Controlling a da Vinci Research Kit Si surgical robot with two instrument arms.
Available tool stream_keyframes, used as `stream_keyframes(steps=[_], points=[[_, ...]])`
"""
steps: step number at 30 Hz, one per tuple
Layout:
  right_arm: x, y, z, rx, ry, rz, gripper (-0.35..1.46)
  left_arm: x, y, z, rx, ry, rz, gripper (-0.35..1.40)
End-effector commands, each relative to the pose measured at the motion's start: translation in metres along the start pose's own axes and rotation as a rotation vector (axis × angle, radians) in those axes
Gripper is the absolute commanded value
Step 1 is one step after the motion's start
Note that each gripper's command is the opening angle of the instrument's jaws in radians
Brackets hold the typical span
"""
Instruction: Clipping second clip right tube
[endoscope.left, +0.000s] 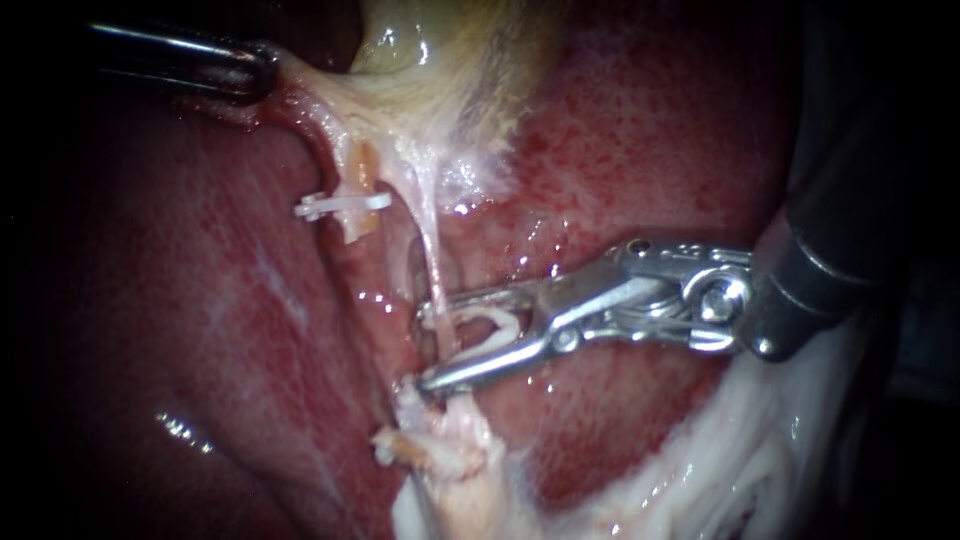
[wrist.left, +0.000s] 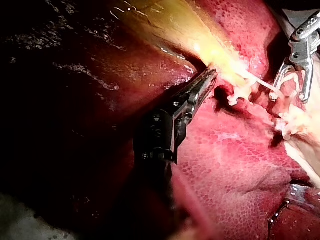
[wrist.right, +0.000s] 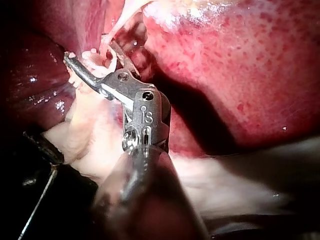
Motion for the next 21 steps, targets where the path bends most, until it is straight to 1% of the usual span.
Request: stream_keyframes(steps=[1, 3, 6, 11, 15, 21], points=[[0.0, -0.0003, 0.0002, 0.013, -0.001, 0.002, 0.49, 0.0, 0.0, 0.0, 0.0, 0.0, 0.0, -0.35], [0.0, -0.0007, 0.0006, 0.037, -0.01, 0.008, 0.49, 0.0, -0.0001, 0.0001, 0.0, 0.0, 0.0, -0.35], [-0.0002, -0.001, 0.0011, 0.046, -0.015, 0.011, 0.48, 0.0, -0.0001, 0.0001, 0.0, 0.0, 0.0, -0.35], [-0.0008, -0.0008, 0.0017, 0.053, -0.022, 0.016, 0.48, -0.0001, -0.0002, 0.0001, 0.001, 0.0, 0.0, -0.35], [-0.0013, -0.0006, 0.0022, 0.058, -0.017, 0.011, 0.46, 0.0, -0.0002, 0.0002, 0.001, 0.0, 0.0, -0.35], [-0.0014, -0.0007, 0.0023, 0.066, -0.022, 0.009, 0.41, -0.0001, -0.0002, 0.0002, 0.001, 0.0, 0.0, -0.35]])
